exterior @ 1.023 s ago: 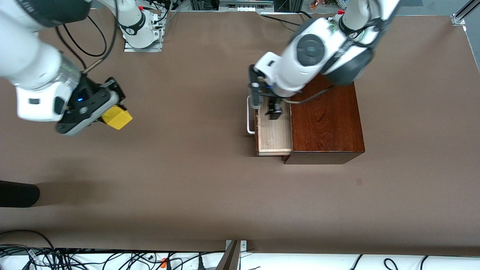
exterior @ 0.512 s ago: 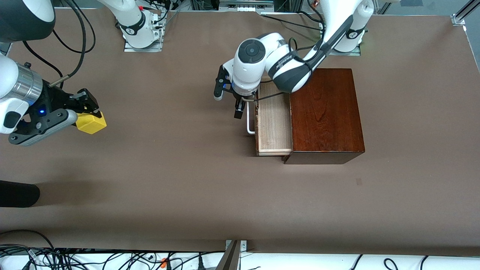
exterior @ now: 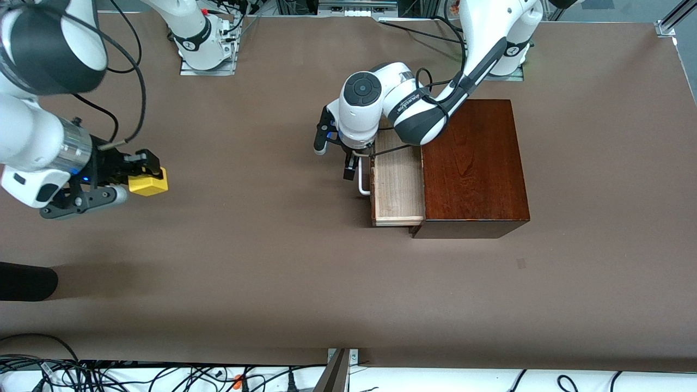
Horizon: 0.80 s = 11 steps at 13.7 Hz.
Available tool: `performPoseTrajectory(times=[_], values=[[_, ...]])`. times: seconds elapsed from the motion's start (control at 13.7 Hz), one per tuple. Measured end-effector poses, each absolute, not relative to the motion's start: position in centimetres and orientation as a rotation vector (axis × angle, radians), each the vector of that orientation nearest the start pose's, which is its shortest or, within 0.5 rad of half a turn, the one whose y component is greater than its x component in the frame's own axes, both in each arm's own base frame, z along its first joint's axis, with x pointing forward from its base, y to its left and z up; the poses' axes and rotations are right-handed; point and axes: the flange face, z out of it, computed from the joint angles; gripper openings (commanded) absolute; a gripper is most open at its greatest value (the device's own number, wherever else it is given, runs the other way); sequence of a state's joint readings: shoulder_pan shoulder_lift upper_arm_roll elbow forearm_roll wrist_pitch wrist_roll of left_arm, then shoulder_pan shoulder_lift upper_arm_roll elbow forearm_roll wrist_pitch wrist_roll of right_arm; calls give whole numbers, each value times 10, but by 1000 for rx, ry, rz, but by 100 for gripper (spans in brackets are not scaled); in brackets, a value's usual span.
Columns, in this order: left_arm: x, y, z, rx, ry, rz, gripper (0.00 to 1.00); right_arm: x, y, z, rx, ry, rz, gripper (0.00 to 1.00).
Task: Open drawer, take yellow block, close drawer
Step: 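Push the drawer shut with the left gripper while the right gripper lowers the cube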
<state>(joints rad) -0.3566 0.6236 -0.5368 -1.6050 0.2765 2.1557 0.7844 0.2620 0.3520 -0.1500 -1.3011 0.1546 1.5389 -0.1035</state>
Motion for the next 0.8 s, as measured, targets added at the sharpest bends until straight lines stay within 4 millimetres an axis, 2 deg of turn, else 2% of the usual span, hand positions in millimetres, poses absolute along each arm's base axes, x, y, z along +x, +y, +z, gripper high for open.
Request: performPoseTrajectory(times=[0.29, 0.58, 0.8], values=[[484, -487, 306, -2048, 2445, 65, 100, 623, 96, 491, -3051, -287, 154, 0], [490, -477, 309, -2057, 2426, 129, 100, 586, 86, 420, -3112, -320, 100, 0], [494, -471, 311, -2074, 2419, 155, 100, 570, 82, 382, -3122, -331, 52, 0]])
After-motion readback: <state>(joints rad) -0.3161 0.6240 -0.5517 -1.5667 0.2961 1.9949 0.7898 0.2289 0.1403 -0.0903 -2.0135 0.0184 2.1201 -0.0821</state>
